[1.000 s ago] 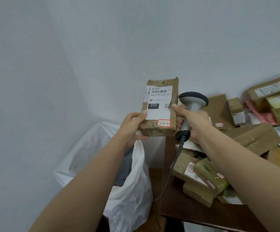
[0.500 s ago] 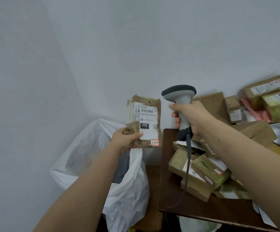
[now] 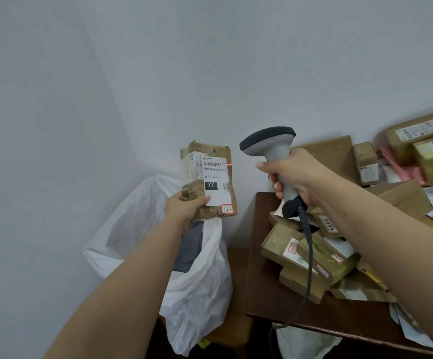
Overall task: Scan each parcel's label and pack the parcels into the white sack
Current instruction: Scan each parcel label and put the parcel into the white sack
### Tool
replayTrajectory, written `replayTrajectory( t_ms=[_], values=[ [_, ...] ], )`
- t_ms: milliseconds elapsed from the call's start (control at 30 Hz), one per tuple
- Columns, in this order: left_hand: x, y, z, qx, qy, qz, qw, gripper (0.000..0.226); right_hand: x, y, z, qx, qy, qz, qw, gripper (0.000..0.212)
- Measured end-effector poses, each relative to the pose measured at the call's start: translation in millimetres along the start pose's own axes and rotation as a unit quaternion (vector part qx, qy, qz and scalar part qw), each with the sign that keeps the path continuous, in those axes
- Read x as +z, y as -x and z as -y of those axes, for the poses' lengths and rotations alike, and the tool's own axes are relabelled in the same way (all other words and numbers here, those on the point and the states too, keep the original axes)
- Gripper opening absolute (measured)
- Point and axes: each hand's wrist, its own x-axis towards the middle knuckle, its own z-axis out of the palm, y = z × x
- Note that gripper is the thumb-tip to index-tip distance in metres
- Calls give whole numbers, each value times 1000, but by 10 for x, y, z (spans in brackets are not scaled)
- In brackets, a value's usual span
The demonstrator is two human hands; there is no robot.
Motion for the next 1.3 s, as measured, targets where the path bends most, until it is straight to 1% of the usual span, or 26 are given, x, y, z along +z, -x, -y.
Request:
replayTrajectory(
  t_ms=[67, 200, 367, 533, 600, 633, 667, 700, 733, 800, 867, 967, 1000, 1067, 1133, 1167, 1200, 1267, 1300],
  values=[
    [-20, 7, -3, -3, 6, -4, 1000, 37, 11, -2, -6, -1, -1, 1, 1000, 22],
    [-68, -11, 9, -1, 2, -14, 1000, 42, 38, -9, -4, -5, -4, 3, 1000, 22],
    [-123, -65, 51, 6, -3, -26, 1000, 36, 92, -24, 11, 2, -10, 13, 1000, 19],
    [-219, -186, 142, 18, -18, -45, 999, 43, 214, -48, 14, 10, -23, 26, 999, 20],
    [-286, -233, 170, 26, -12, -71, 997, 52, 282, -71, -1, 15, -33, 32, 999, 22],
    [-333, -269, 187, 34, -21, -99, 994, 65, 315, -84, -11, 17, -39, 34, 999, 22],
    [-397, -303, 204, 44, -50, -135, 989, 79, 346, -99, -23, 19, -45, 36, 998, 22],
    [-479, -360, 238, 51, -89, -169, 980, 89, 372, -116, -38, 22, -49, 38, 998, 22],
    [-562, -396, 264, 50, -118, -196, 972, 91, 396, -138, -58, 26, -51, 40, 998, 22],
    [-711, -459, 322, 25, -126, -224, 966, 84, 442, -177, -108, 41, -50, 44, 997, 23],
    [-834, -522, 401, -8, -122, -221, 968, 80, 484, -222, -170, 55, -46, 46, 996, 23],
    [-961, -661, 527, -22, -165, -215, 962, 81, 528, -300, -260, 71, -41, 43, 996, 25],
    [-981, -695, 544, -28, -180, -220, 958, 88, 539, -331, -288, 76, -41, 42, 995, 25],
    [-998, -814, 585, -49, -191, -225, 954, 112, 548, -400, -346, 86, -35, 32, 995, 26],
    [-961, -915, 605, -59, -196, -203, 957, 133, 541, -462, -398, 95, -32, 21, 995, 27],
    [-928, -952, 605, -60, -212, -187, 957, 136, 537, -485, -420, 99, -34, 17, 994, 27],
    [-870, -952, 581, -51, -240, -178, 953, 130, 527, -500, -439, 104, -36, 15, 994, 26],
    [-737, -968, 544, -23, -291, -164, 942, 99, 485, -518, -478, 117, -46, 7, 992, 24],
    [-656, -989, 535, -8, -301, -152, 942, 89, 450, -523, -497, 123, -52, 2, 991, 23]
  ],
)
